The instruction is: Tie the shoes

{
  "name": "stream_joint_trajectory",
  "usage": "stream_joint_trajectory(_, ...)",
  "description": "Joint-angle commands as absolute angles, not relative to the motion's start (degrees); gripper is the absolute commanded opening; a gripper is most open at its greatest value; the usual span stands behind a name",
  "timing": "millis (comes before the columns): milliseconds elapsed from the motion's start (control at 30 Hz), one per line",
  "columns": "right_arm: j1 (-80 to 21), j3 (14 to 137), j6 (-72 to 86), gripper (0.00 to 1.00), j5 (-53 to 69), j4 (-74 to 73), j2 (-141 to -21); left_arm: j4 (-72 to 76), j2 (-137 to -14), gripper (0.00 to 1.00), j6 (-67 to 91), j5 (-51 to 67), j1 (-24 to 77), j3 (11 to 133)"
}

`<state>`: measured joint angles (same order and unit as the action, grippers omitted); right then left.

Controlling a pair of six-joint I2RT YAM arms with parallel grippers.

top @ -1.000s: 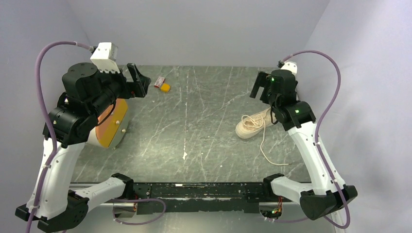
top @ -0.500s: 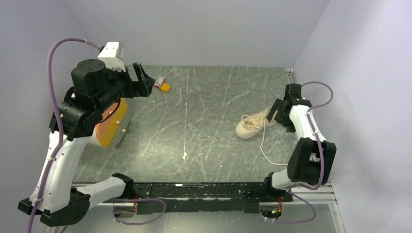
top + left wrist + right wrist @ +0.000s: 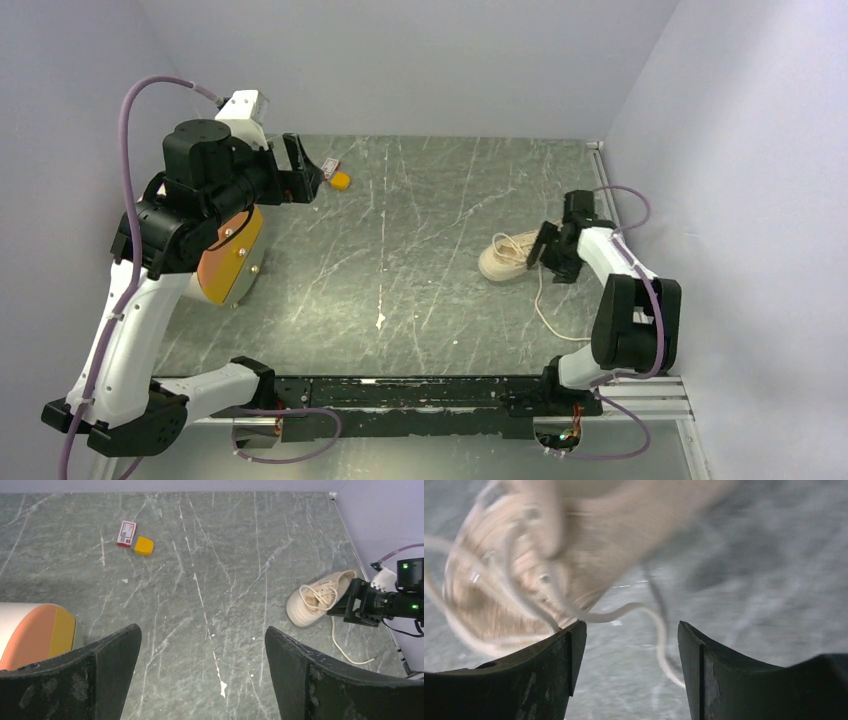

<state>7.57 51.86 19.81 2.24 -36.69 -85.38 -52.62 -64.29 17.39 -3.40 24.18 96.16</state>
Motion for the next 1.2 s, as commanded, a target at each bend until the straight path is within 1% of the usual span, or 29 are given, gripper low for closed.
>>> stream_joint_trajectory(0, -4.11, 52.49, 26.74, 0.72, 8.58, -29.56, -85.21, -54.16, -64.75, 0.97, 17.66, -3.0, 24.52, 98.69)
stream_joint_trajectory(100, -12.08, 54.63, 32.58, 0.73, 9.94, -26.55, -87.3, -55.57, -65.17, 0.97, 18.57, -2.57, 24.52, 99.42)
stream_joint_trajectory(167, -15.71, 56.7, 34.91, 0.74, 11.61, -25.69, -88.06, -56.41, -65.45, 0.97, 18.95, -1.87, 24.52, 99.72)
stream_joint_trajectory(267, -17.9, 59.25, 34.42, 0.75, 13.46, -27.27, -86.33, -56.67, -64.95, 0.97, 19.84, -1.58, 24.52, 98.64)
stream_joint_trajectory(333, -17.4, 61.84, 30.68, 0.8, 9.4, -31.97, -84.15, -55.56, -63.93, 0.97, 20.57, -0.87, 24.52, 96.8)
stream_joint_trajectory(400, -15.81, 64.45, 25.07, 0.85, 4.42, -36.35, -82.7, -54.54, -62.97, 0.97, 21.44, 0.21, 24.52, 94.76)
stream_joint_trajectory(467, -11.73, 67.17, 21.12, 0.88, 1.94, -40.07, -83.39, -54.2, -62.51, 0.97, 22.35, 2.16, 24.52, 93.47)
stream_joint_trajectory(567, -1.95, 71.25, 17.76, 0.88, 4.36, -41.76, -86.98, -55.05, -63.02, 0.97, 22.93, 4.98, 24.52, 93.89)
stream_joint_trajectory(700, 5.3, 76.39, 18.16, 0.89, 6.57, -39.94, -93.74, -55.62, -63.83, 0.97, 21.74, 6.94, 24.52, 95.87)
stream_joint_trajectory(867, 7.29, 86.35, 17.91, 0.85, 8.21, -40.81, -107.3, -55.16, -65.29, 0.97, 20.53, 8.52, 24.52, 98.07)
stream_joint_trajectory(967, 7.67, 89.82, 17.7, 0.82, 8.86, -41.29, -112.96, -55.86, -66.16, 0.97, 19.82, 8.46, 24.52, 99.69)
stream_joint_trajectory(1067, 7.82, 89.32, 18.27, 0.8, 8.68, -42.44, -114.24, -55.13, -65.07, 0.97, 20.44, 8.09, 24.52, 98.19)
stream_joint_trajectory(1167, 7.82, 82.12, 18.56, 0.8, 9.6, -42.4, -109.42, -53.79, -63.32, 0.97, 21.62, 8.67, 24.52, 95.67)
